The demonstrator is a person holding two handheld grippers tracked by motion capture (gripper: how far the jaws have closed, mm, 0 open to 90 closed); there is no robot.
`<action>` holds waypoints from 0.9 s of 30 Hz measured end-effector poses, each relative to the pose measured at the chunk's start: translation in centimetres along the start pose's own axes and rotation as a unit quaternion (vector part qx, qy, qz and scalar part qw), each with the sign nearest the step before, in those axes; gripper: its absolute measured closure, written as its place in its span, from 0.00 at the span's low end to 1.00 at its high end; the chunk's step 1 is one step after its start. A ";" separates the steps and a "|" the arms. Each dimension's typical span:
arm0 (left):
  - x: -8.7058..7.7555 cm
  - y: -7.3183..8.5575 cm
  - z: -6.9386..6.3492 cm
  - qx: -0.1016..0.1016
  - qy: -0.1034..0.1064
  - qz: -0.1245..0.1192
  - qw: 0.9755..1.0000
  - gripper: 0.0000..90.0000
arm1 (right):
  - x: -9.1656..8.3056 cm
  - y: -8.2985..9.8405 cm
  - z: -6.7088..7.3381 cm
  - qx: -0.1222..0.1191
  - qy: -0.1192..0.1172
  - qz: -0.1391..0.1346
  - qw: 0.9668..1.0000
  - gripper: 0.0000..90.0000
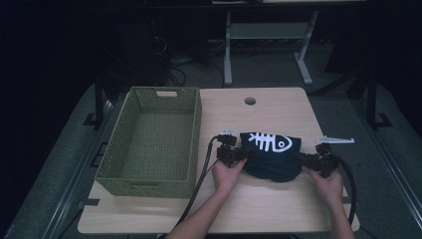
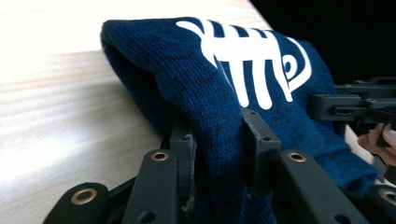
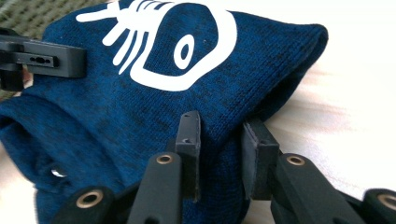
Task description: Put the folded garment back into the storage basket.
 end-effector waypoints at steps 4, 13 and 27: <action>-0.7 -0.4 -0.9 0.001 0.012 -0.007 1.000 0.77 | -1.1 -0.9 0.7 0.002 -0.014 -0.020 1.000 0.80; -2.7 -2.0 -3.3 0.021 0.034 -0.023 0.999 0.78 | -3.1 -2.1 1.6 0.014 -0.035 -0.050 0.998 0.80; -6.7 -4.6 -5.9 0.044 0.054 -0.039 0.997 0.77 | -6.4 -5.7 3.9 0.007 -0.054 -0.075 0.996 0.80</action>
Point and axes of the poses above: each handheld gripper's, and its own axes: x roughly forward along the jaws, y roughly out of its underside, z roughly to its left, the point moved 10 cm from there along x, roughly forward along the jaws, and after that the axes turned 8 degrees about -x, right-handed, at the moved point
